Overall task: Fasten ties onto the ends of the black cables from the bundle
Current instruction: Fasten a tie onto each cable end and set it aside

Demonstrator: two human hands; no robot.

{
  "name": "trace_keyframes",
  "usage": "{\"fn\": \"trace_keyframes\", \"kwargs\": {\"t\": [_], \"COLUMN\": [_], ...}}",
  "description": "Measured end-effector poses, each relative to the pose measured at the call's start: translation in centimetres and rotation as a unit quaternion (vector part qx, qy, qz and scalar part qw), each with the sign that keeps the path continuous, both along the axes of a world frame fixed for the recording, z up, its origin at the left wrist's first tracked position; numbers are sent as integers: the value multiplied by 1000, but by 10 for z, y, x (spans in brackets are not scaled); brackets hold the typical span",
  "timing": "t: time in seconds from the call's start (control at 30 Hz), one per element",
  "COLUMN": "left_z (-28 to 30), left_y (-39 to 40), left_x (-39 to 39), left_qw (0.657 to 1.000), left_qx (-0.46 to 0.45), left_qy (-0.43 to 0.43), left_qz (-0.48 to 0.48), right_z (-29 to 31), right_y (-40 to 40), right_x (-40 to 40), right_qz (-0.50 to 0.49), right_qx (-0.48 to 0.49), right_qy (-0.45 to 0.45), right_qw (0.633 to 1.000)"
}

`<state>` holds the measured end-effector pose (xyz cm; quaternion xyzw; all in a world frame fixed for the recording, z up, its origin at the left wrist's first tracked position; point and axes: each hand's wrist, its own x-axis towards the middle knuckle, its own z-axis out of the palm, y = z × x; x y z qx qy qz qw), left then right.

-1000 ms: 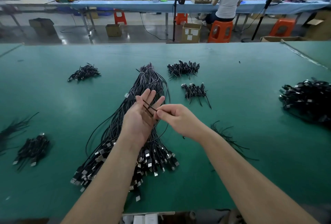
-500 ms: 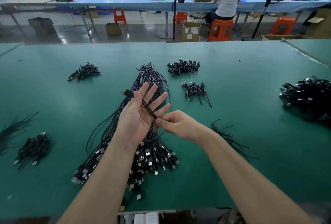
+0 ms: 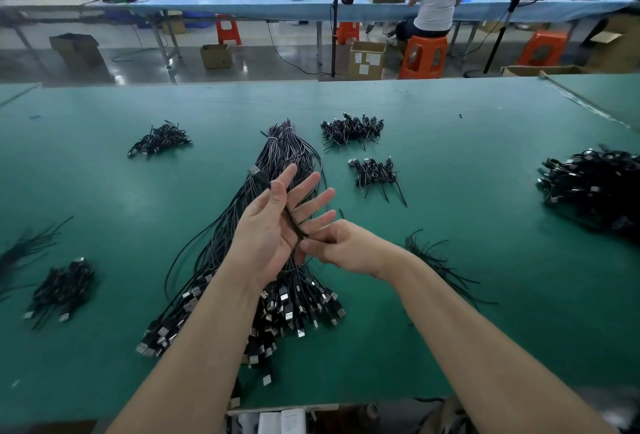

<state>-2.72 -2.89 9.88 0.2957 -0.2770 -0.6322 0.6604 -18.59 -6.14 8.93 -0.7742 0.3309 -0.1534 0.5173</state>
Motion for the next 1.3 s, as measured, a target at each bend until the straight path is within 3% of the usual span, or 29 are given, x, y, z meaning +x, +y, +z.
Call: {"fn": "trace_keyframes", "kwargs": {"t": [0.87,1.0,1.17,1.3], "left_z": [-4,1,-4,-12], "left_y": [7,15,27,31], "left_x": [12,26,33,19], "left_qw": [999,987,930,927], "left_qx": [-12,-12,7,79], "left_qy": [-26,-96,-222,-255], "left_qz": [-37,-128,-293,-263], "right_z": [-7,-2,19,45], "right_y": [1,-4,-18,-27], "right_x": [-1,-10,-17,-15], "right_qz": [17,24,18,-9], "right_qx": [76,64,16,-23], "right_qy": [-11,21,112,141], "right_qw": [997,997,993,990]}}
